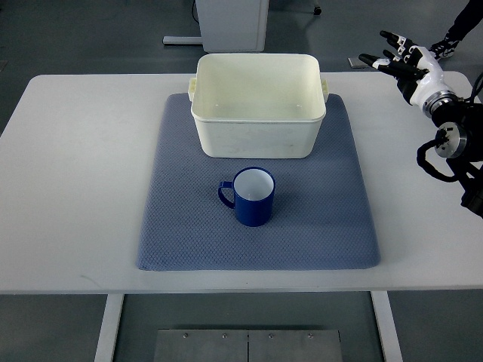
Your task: Place cup in box with right hand
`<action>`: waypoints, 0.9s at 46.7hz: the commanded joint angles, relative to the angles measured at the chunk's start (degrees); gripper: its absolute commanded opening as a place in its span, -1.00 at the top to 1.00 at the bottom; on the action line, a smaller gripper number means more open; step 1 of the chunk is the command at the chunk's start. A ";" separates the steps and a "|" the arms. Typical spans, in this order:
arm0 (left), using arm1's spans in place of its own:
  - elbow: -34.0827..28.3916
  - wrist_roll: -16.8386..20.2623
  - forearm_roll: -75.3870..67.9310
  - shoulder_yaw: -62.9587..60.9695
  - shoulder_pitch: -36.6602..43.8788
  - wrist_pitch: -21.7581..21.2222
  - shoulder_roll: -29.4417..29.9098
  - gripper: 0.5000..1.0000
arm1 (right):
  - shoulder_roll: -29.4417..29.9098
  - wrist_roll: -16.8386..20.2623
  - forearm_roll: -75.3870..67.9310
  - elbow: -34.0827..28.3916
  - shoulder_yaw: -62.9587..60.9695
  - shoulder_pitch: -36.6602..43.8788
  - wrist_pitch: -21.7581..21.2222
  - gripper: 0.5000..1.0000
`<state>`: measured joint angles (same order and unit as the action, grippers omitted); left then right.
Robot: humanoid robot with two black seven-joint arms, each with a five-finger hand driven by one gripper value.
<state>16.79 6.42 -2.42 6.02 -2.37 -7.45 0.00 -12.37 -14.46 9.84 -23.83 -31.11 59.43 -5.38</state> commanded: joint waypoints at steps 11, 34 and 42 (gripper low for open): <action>0.00 0.00 -0.04 -0.04 0.00 0.06 0.00 -1.00 | -4.86 -2.86 0.00 -11.14 -0.35 -1.77 0.10 -0.97; 0.00 0.00 -0.04 -0.04 0.00 -0.02 0.00 -1.00 | -9.17 -2.94 7.38 -36.10 -0.17 -3.71 0.19 -0.97; 0.00 0.00 -0.04 0.04 0.00 -0.02 0.00 -1.00 | -9.26 -2.94 9.31 -42.34 -0.09 -3.88 0.02 -0.97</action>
<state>16.79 6.40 -2.45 6.04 -2.37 -7.45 0.00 -21.54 -17.41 18.38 -63.77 -31.27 55.55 -5.20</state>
